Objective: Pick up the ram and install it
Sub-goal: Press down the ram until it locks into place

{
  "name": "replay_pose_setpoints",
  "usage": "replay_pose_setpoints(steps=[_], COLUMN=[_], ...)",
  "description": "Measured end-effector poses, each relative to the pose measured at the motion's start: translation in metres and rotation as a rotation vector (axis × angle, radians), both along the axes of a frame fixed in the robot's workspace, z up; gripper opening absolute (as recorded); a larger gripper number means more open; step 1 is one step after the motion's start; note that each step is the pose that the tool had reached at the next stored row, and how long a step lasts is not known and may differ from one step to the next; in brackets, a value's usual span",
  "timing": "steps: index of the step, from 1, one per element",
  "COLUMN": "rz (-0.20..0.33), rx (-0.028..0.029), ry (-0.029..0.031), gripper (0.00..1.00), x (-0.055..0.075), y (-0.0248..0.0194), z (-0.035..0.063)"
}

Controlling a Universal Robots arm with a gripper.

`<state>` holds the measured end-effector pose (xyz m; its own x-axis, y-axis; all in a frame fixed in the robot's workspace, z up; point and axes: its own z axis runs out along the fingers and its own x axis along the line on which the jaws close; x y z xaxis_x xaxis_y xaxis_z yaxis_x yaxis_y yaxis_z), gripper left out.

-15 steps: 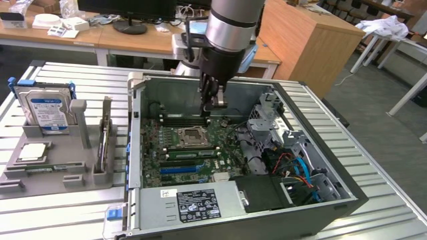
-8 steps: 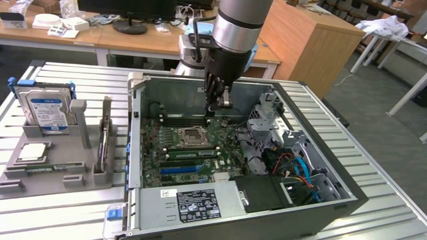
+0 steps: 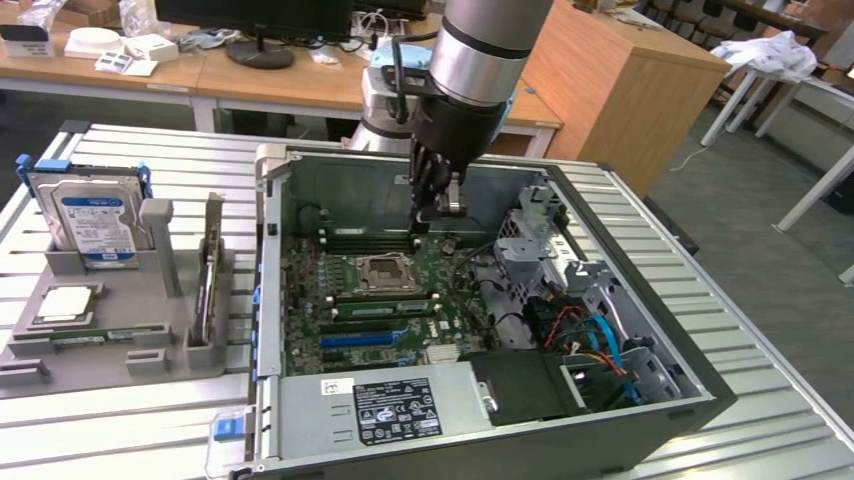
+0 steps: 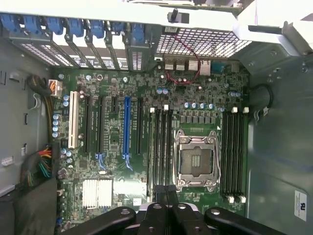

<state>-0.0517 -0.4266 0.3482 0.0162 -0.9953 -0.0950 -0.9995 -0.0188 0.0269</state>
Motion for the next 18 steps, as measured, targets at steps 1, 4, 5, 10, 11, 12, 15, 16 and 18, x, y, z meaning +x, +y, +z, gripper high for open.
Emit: replay_pose_setpoints(steps=[1,4,5,10,11,12,15,16,18], rz=[0.0,0.0,0.0,0.0,0.0,0.0,0.0,0.0,0.0], rx=[0.0,-0.0001,-0.0001,-0.0002,-0.0002,-0.0001,-0.0002,-0.0002,-0.0001], ry=[0.0001,0.0002,0.0006,0.0023,0.0023,0.0023,0.0023,0.0023,0.0023], gripper=[0.11,0.11,0.11,0.11,0.11,0.11,0.11,0.11,0.11], x=[0.0,0.0,0.0,0.0,0.0001,0.0,0.0,0.0,0.0001], y=[0.0,0.0,0.0001,0.0,0.0,0.0,0.0,0.0,0.0], z=[0.0,0.0002,0.0009,0.003,0.003,0.003,0.003,0.003,0.003])
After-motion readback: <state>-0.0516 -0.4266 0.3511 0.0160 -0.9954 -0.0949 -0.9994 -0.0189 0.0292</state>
